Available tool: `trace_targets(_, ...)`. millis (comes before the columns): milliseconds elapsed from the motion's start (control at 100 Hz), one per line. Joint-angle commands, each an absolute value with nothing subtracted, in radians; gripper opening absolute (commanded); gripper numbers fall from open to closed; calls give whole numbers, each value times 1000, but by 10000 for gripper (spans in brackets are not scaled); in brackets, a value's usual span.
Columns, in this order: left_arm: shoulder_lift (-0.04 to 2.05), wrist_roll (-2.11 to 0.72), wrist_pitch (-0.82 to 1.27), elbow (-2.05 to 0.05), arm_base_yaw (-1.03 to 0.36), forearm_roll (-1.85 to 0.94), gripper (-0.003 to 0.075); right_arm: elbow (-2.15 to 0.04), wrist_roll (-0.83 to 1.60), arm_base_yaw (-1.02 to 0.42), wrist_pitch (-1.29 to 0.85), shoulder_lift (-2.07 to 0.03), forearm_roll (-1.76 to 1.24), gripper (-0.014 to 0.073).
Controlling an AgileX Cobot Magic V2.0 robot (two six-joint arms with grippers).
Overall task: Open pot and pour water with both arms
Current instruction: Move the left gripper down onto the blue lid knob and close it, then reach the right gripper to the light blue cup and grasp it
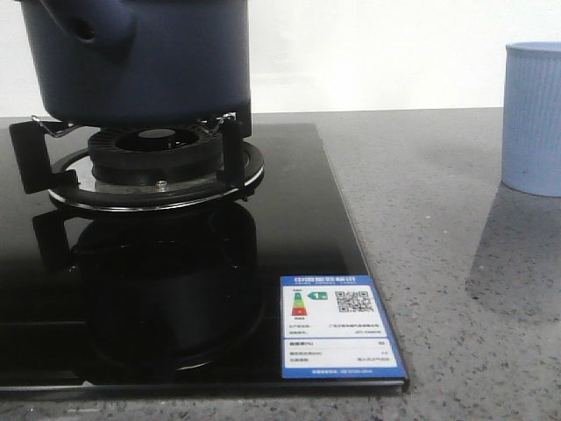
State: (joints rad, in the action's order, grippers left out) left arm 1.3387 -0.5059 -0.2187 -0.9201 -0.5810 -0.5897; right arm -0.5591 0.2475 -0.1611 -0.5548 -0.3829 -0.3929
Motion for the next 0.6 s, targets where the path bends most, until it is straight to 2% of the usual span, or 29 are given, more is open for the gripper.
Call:
trace_targets(0, 1299, -505, -293, -958, -586, -585, 372, -594, 262, -161, -489, -399, -406, 442)
trace_targets(360, 1176, -505, -311, -958, -584, -585, 372, -531, 262, -161, -426, -409, -406, 442)
trace_targets(590, 1080, -505, -241, -958, -466, -585, 372, -453, 264, -161, -303, -460, -406, 442)
